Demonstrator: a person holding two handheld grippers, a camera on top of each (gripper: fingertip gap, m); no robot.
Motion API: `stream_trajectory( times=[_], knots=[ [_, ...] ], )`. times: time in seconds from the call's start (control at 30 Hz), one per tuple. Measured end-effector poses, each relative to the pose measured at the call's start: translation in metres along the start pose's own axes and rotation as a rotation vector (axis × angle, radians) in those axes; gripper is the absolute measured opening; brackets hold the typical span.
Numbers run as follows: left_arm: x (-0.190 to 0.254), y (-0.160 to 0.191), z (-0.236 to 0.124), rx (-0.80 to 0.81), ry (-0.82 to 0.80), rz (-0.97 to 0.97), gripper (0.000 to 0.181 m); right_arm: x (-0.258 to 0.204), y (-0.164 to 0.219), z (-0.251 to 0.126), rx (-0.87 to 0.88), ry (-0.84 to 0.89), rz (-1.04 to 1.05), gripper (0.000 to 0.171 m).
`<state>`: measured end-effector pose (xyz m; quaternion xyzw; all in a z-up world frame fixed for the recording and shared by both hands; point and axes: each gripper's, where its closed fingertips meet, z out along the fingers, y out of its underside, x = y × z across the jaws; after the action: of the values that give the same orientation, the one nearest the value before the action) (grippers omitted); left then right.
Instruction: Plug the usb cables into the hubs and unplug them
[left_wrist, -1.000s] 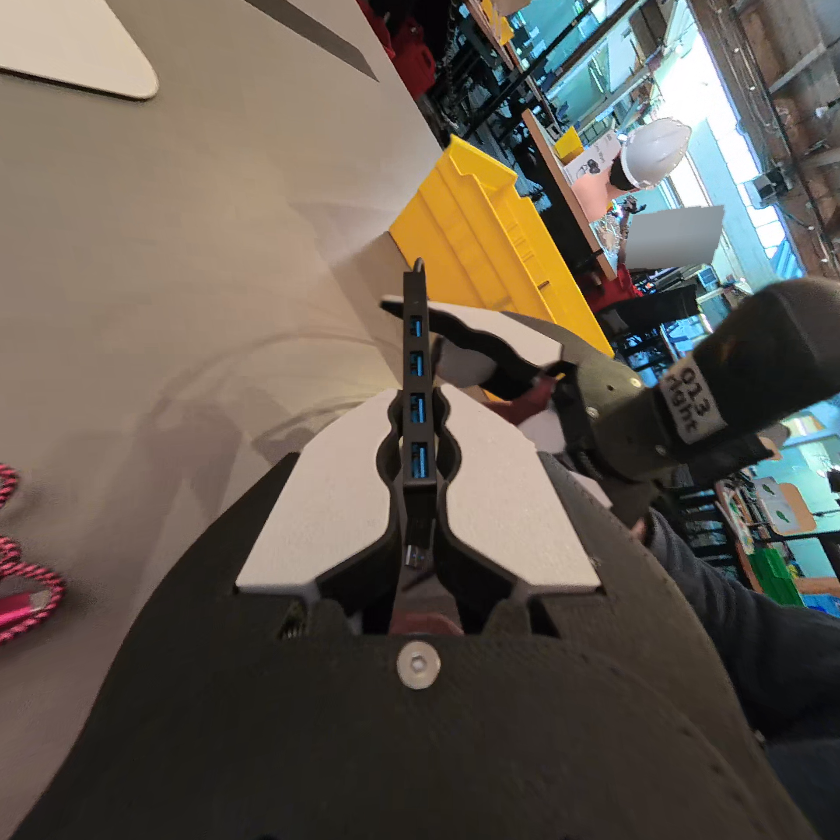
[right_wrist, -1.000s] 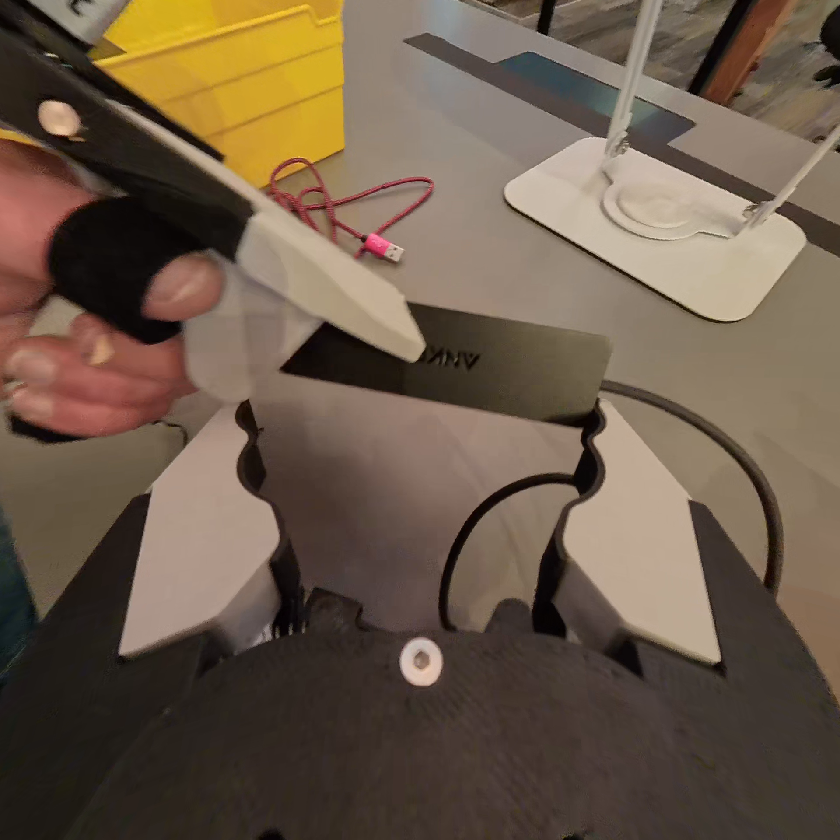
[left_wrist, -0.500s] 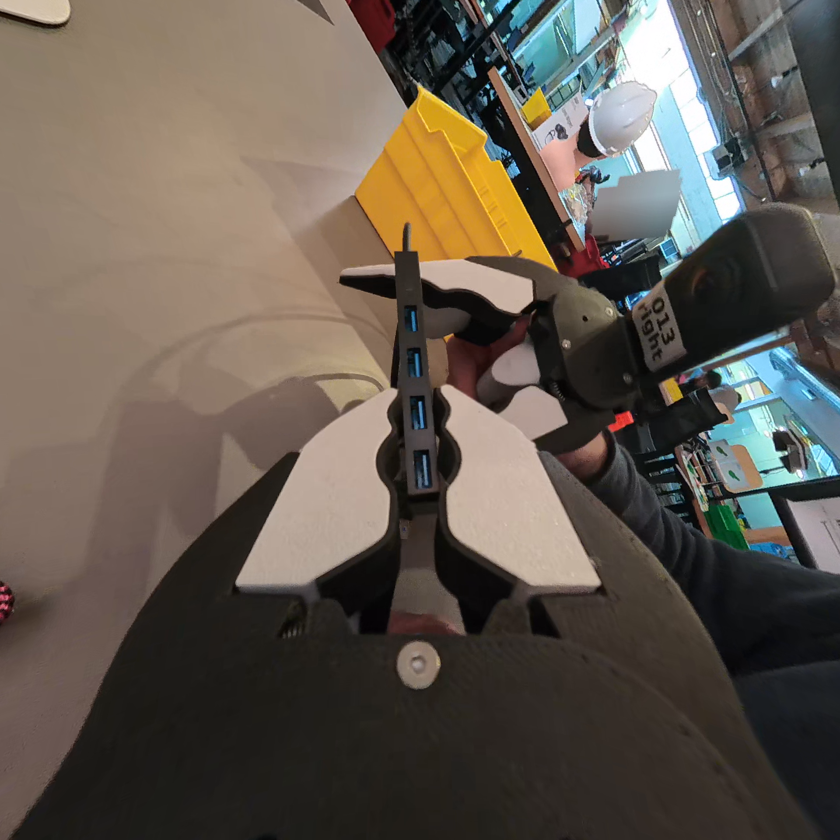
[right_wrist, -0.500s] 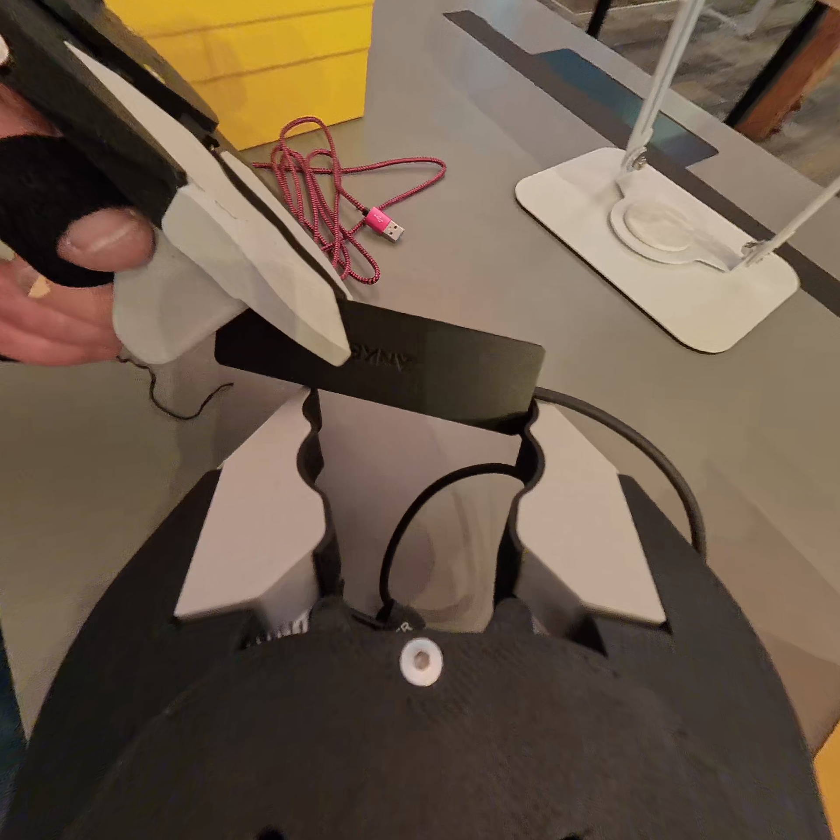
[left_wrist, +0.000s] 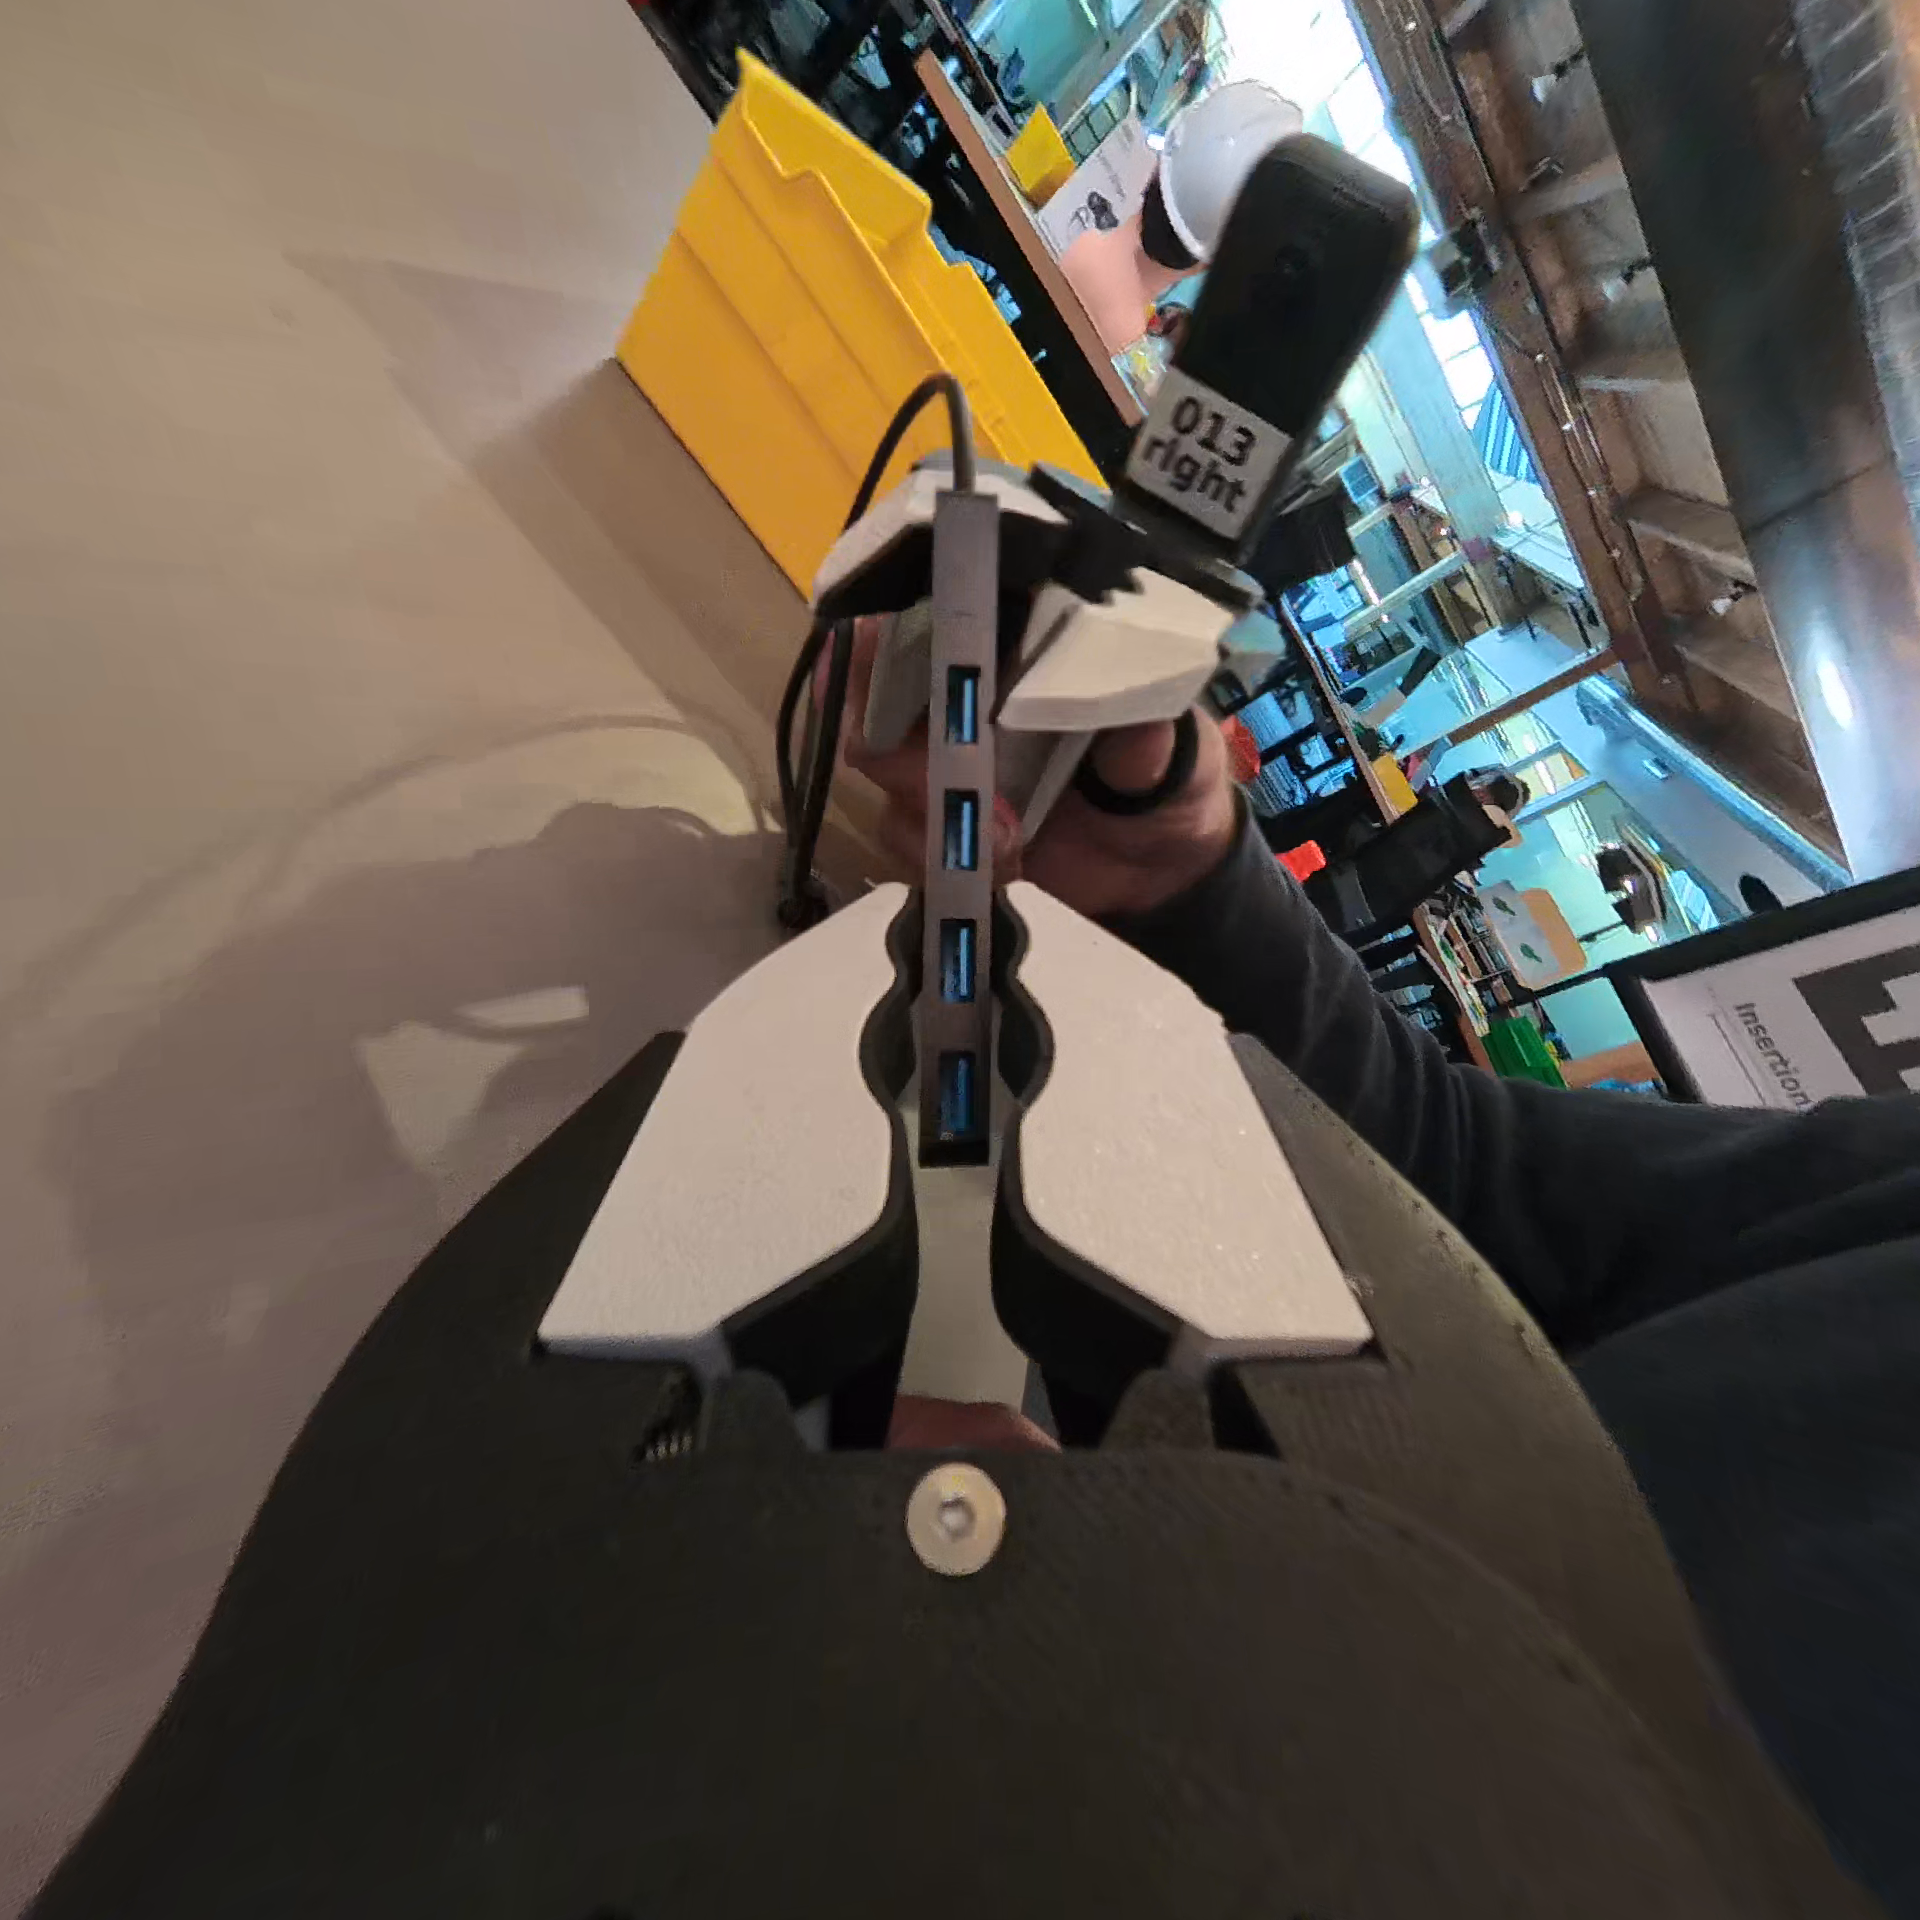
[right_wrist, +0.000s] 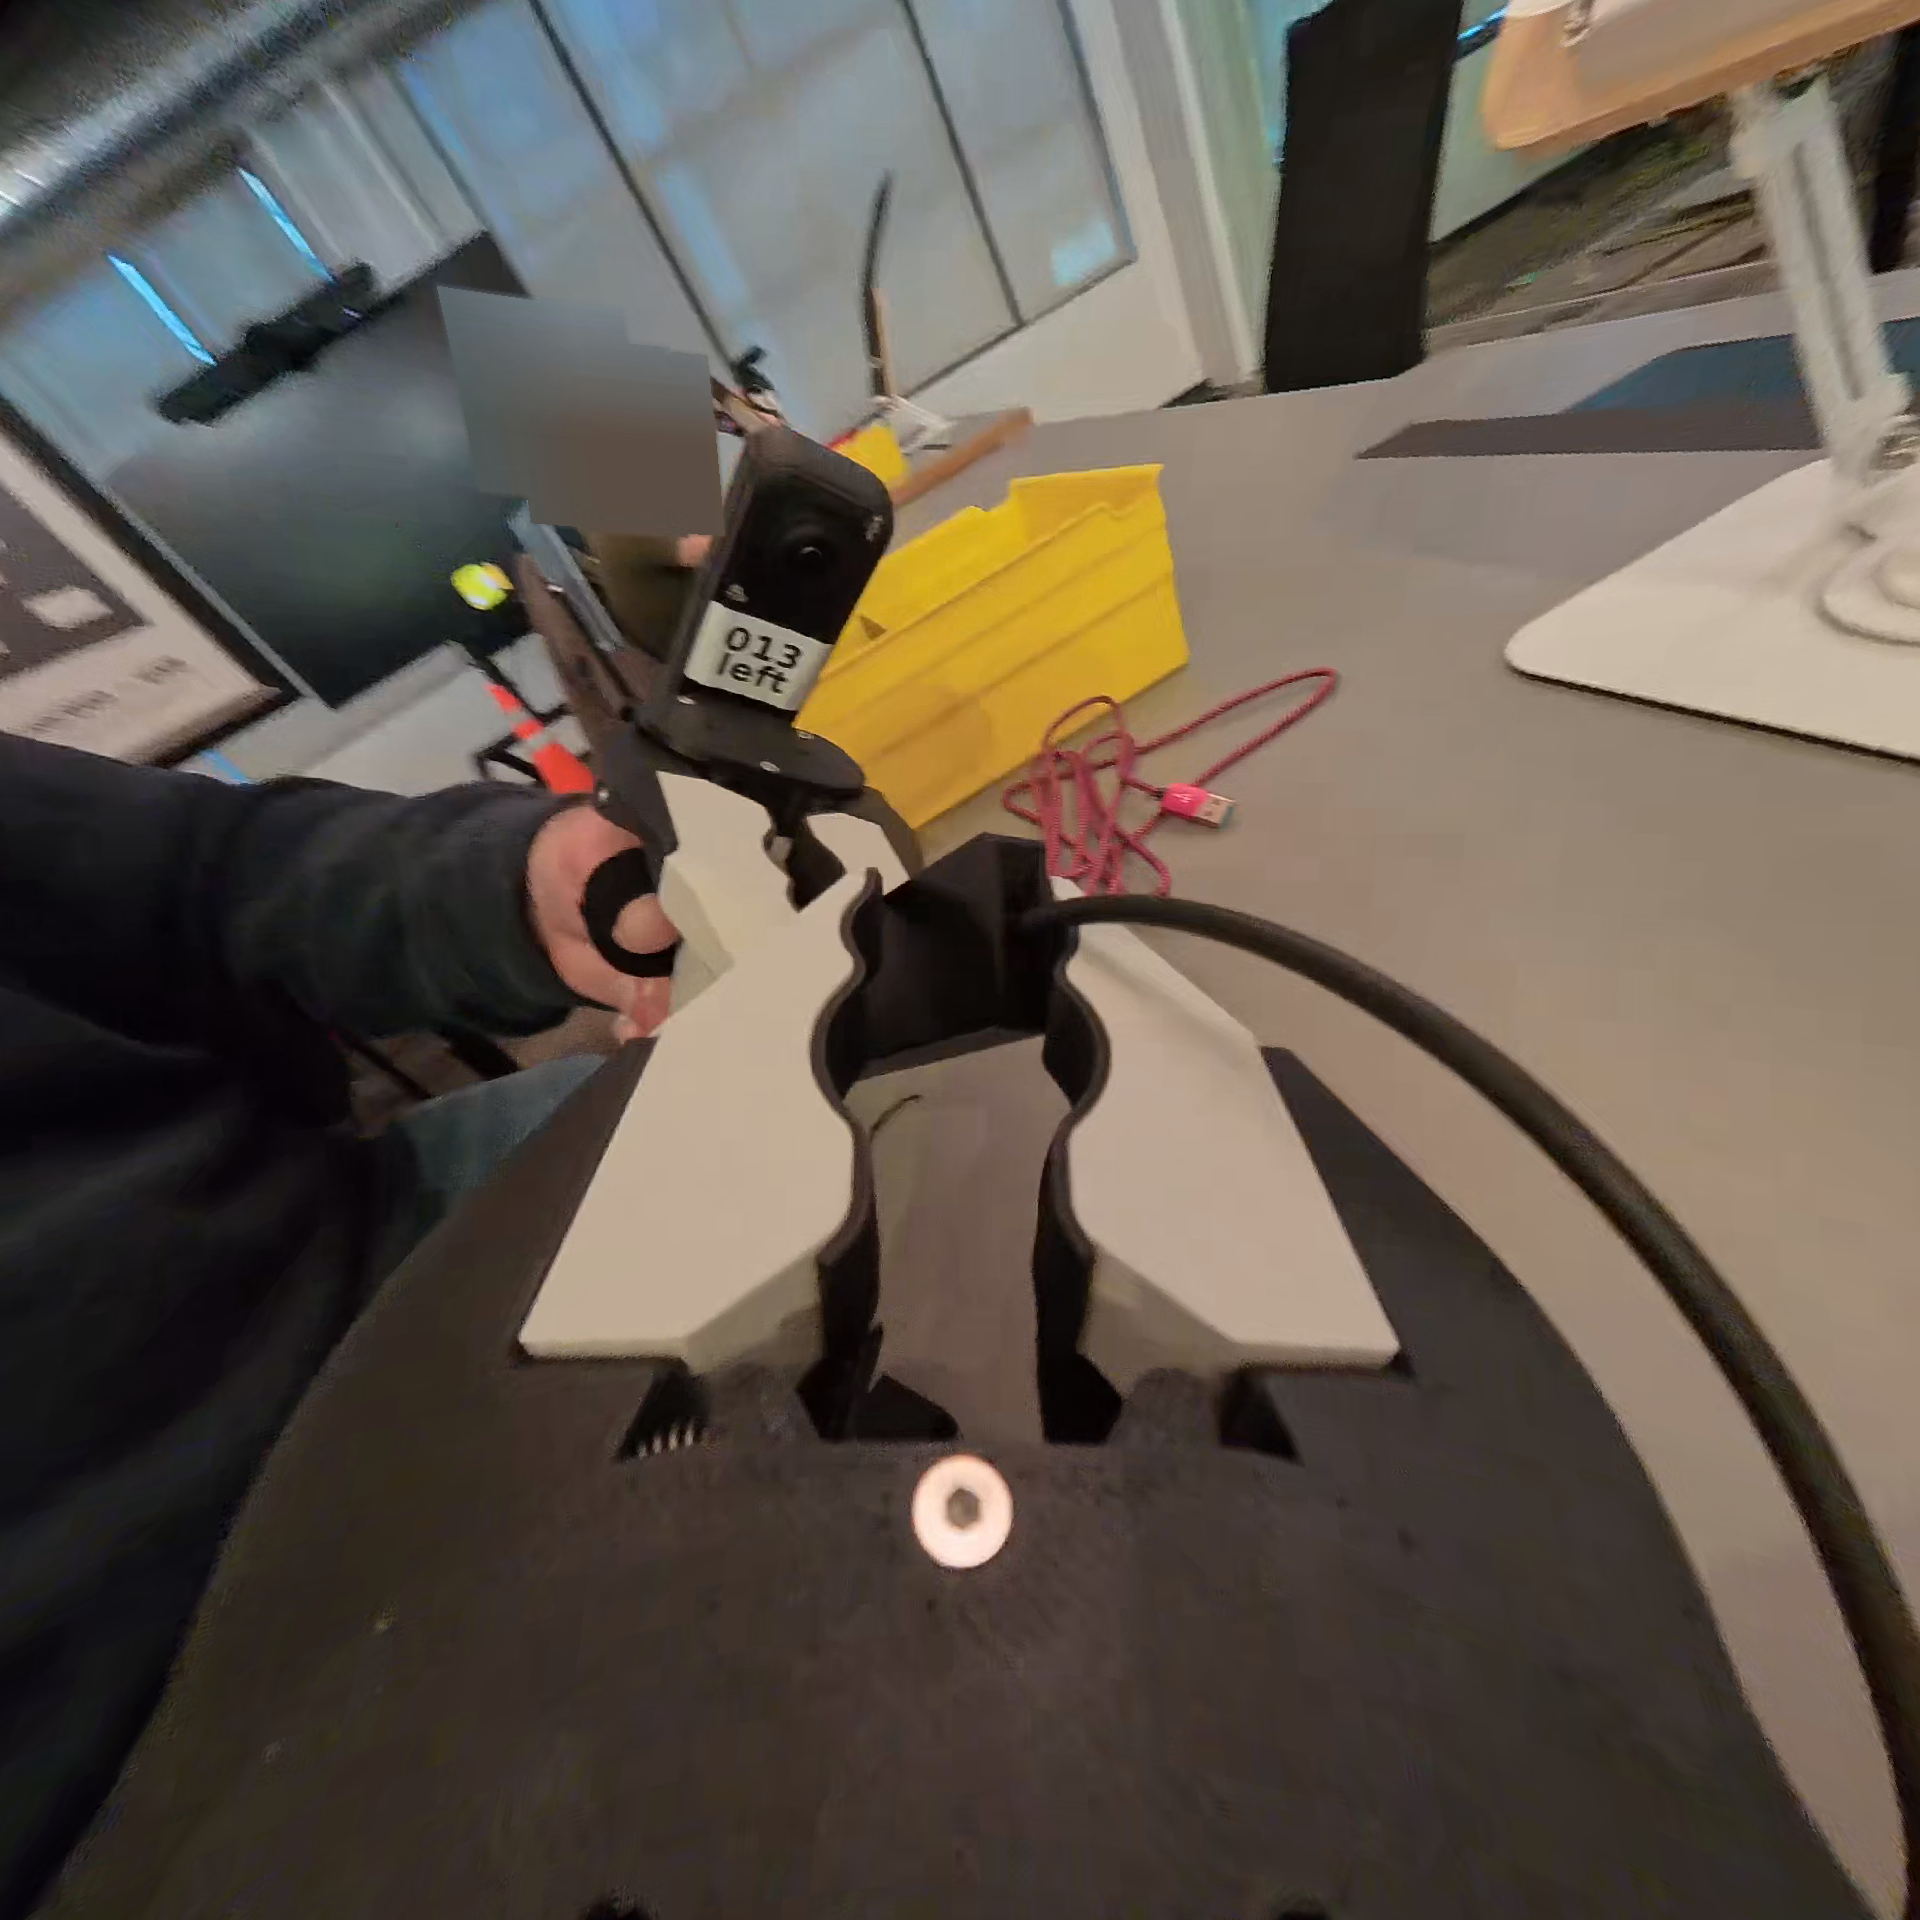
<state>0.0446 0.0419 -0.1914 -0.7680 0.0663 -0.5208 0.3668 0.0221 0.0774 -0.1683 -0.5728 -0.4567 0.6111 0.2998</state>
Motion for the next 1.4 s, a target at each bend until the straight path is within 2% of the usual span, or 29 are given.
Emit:
stream_trajectory(
  times=[0.17,0.33,0.37,0.4,0.47,0.5,0.57,0.67,0.73,0.83,1.0,1.07,1.23,1.33,1.4],
  knots=[
    [-0.004,0.002,-0.003,-0.050,-0.037,0.093,0.019,-0.020,-0.003,-0.003,-0.024,-0.172,0.052,0.007],
    [0.000,0.006,-0.010,-0.253,-0.053,0.285,0.028,-0.033,0.008,0.005,-0.187,-0.295,0.119,0.008],
    [-0.002,0.011,-0.011,-0.310,-0.073,0.337,0.026,-0.035,0.009,0.007,-0.218,-0.317,0.131,0.008],
    [0.000,0.017,-0.011,-0.370,-0.065,0.379,0.014,-0.035,0.010,0.009,-0.251,-0.324,0.140,0.008],
    [0.000,0.019,-0.011,-0.393,-0.083,0.400,0.013,-0.036,0.010,0.012,-0.294,-0.343,0.147,0.009],
    [-0.004,0.015,-0.012,-0.368,-0.103,0.372,0.011,-0.032,0.007,0.014,-0.292,-0.320,0.141,0.012],
    [-0.009,0.008,-0.016,-0.316,-0.102,0.290,0.011,-0.019,-0.004,0.022,-0.248,-0.228,0.104,0.050],
    [-0.018,-0.007,-0.026,-0.175,-0.112,0.143,0.011,-0.006,0.000,0.023,-0.286,-0.051,-0.074,0.090],
    [-0.024,-0.015,-0.033,-0.093,-0.128,0.074,0.011,-0.001,0.012,0.022,-0.365,0.075,-0.246,0.111],
    [-0.023,-0.013,-0.033,-0.069,-0.116,0.014,0.011,-0.001,0.031,0.028,-0.508,0.199,-0.538,0.133],
    [-0.018,-0.009,-0.022,-0.084,-0.114,-0.041,0.011,0.003,0.037,0.043,-0.615,0.306,-0.849,0.140],
    [-0.015,-0.010,-0.021,-0.061,-0.090,-0.081,0.011,0.009,0.039,0.043,-0.645,0.326,-0.914,0.135],
    [-0.006,-0.007,-0.022,-0.033,-0.031,-0.122,0.011,0.002,0.042,0.046,-0.550,0.268,-0.929,0.133],
    [-0.008,-0.001,-0.019,-0.035,-0.016,-0.145,0.010,0.000,0.049,0.044,-0.556,0.223,-0.887,0.133],
    [-0.004,-0.002,-0.019,-0.015,0.016,-0.169,0.010,-0.005,0.050,0.045,-0.544,0.185,-0.877,0.139]
  ],
)
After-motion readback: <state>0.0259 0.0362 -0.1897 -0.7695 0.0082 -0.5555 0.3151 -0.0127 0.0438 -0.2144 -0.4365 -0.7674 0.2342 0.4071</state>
